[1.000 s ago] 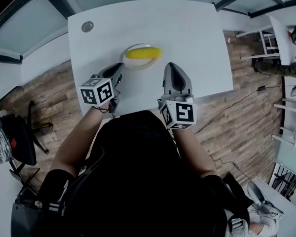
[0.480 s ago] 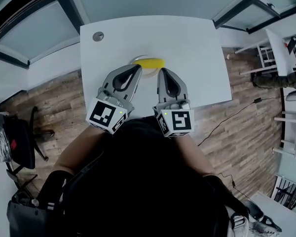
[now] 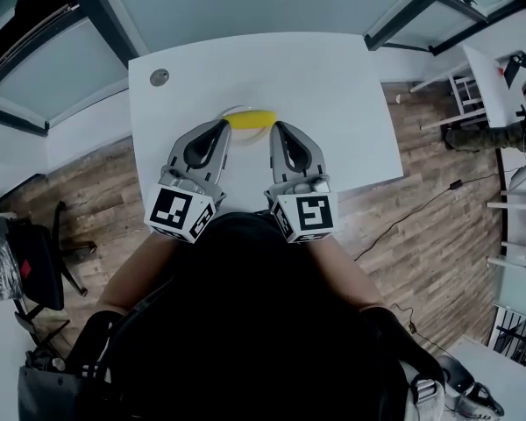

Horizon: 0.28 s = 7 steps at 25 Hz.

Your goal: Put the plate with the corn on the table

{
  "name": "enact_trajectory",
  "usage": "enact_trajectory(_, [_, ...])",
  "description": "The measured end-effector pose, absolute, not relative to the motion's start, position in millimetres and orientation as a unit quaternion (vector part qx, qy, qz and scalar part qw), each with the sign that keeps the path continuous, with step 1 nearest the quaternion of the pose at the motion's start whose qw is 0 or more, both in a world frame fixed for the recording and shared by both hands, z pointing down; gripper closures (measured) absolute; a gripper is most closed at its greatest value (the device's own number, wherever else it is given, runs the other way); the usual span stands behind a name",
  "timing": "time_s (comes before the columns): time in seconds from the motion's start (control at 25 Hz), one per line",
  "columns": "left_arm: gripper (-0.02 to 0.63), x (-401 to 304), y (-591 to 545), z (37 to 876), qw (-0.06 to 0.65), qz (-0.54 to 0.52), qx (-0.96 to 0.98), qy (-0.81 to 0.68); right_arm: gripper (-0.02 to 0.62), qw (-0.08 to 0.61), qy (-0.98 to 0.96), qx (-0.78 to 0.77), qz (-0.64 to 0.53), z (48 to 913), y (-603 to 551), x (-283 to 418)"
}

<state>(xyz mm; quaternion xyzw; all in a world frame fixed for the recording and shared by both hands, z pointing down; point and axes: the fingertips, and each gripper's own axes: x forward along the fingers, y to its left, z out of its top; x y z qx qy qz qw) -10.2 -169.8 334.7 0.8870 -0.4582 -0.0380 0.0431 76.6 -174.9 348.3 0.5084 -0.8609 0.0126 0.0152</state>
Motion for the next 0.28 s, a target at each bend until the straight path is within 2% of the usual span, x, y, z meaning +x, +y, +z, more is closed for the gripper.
enact_trajectory(0.28, [0.603,-12.7,-172.5,340.2,0.053,-0.036,0.886,-0.459,0.594,0.013,-0.86,0.509,0.01,349.8,-174.9,74.9])
